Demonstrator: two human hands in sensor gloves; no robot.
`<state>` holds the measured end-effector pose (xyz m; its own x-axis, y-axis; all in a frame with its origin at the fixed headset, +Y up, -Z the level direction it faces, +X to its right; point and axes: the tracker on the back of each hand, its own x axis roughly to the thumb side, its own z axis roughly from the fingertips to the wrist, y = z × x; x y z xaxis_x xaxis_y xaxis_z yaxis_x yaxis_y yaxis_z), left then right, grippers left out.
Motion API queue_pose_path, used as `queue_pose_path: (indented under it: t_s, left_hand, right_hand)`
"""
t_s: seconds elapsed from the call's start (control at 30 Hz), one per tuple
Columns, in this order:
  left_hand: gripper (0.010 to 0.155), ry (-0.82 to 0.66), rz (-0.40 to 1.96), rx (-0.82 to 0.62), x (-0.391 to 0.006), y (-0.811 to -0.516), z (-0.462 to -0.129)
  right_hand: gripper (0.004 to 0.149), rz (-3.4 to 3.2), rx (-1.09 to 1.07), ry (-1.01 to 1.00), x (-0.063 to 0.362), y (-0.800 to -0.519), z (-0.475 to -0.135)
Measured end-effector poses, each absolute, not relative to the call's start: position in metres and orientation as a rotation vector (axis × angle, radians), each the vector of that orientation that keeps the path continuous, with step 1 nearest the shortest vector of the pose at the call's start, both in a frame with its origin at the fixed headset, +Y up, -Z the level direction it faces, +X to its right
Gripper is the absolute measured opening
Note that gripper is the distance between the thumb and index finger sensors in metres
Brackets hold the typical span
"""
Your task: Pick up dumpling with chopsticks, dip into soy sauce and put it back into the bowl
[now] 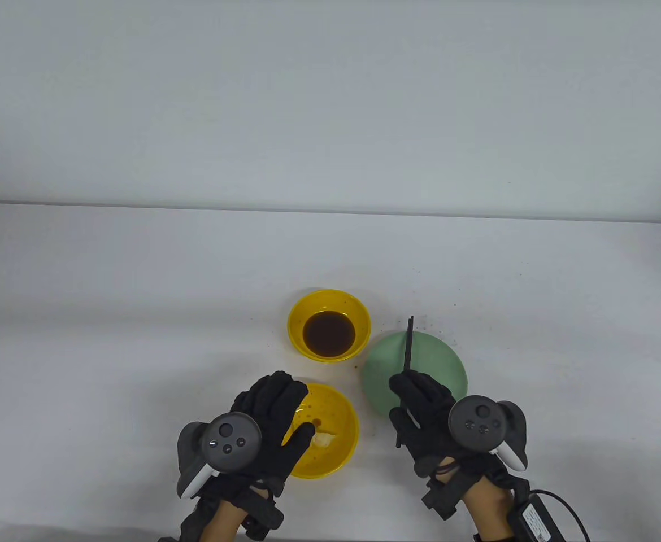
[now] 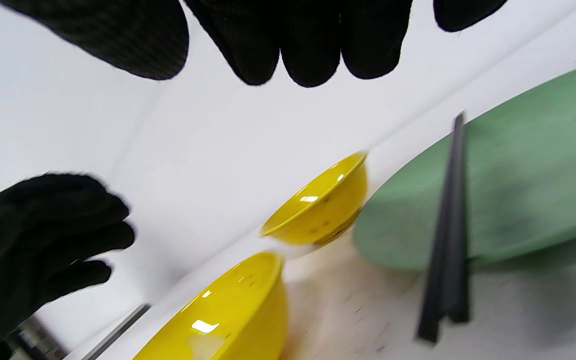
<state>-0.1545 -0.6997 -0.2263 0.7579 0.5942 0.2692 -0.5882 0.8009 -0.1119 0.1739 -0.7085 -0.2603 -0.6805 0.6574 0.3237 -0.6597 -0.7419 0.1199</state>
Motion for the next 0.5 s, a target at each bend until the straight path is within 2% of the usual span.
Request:
queue_pose_path:
  t_s: [0.17,0.37,0.5]
  left_hand:
    - [0.073,-0.285,0.623,-0.048,-0.154,-0.702,-0.228]
    - [0.073,-0.285,0.628,-0.052,-0.154,-0.702,-0.227]
    - [0.074,-0.272,0.637,-0.078,-0.155,-0.706,-0.229]
  right_hand:
    - [0.070,2.338,0.385,-0.013,0.185,-0.712,-0.265]
    - [0.059,2.649,0.388,0.031,0.173,-0.723,-0.278]
    - [0.075,3.069,0.495,0.000,0.156,-0.738,-0.298]
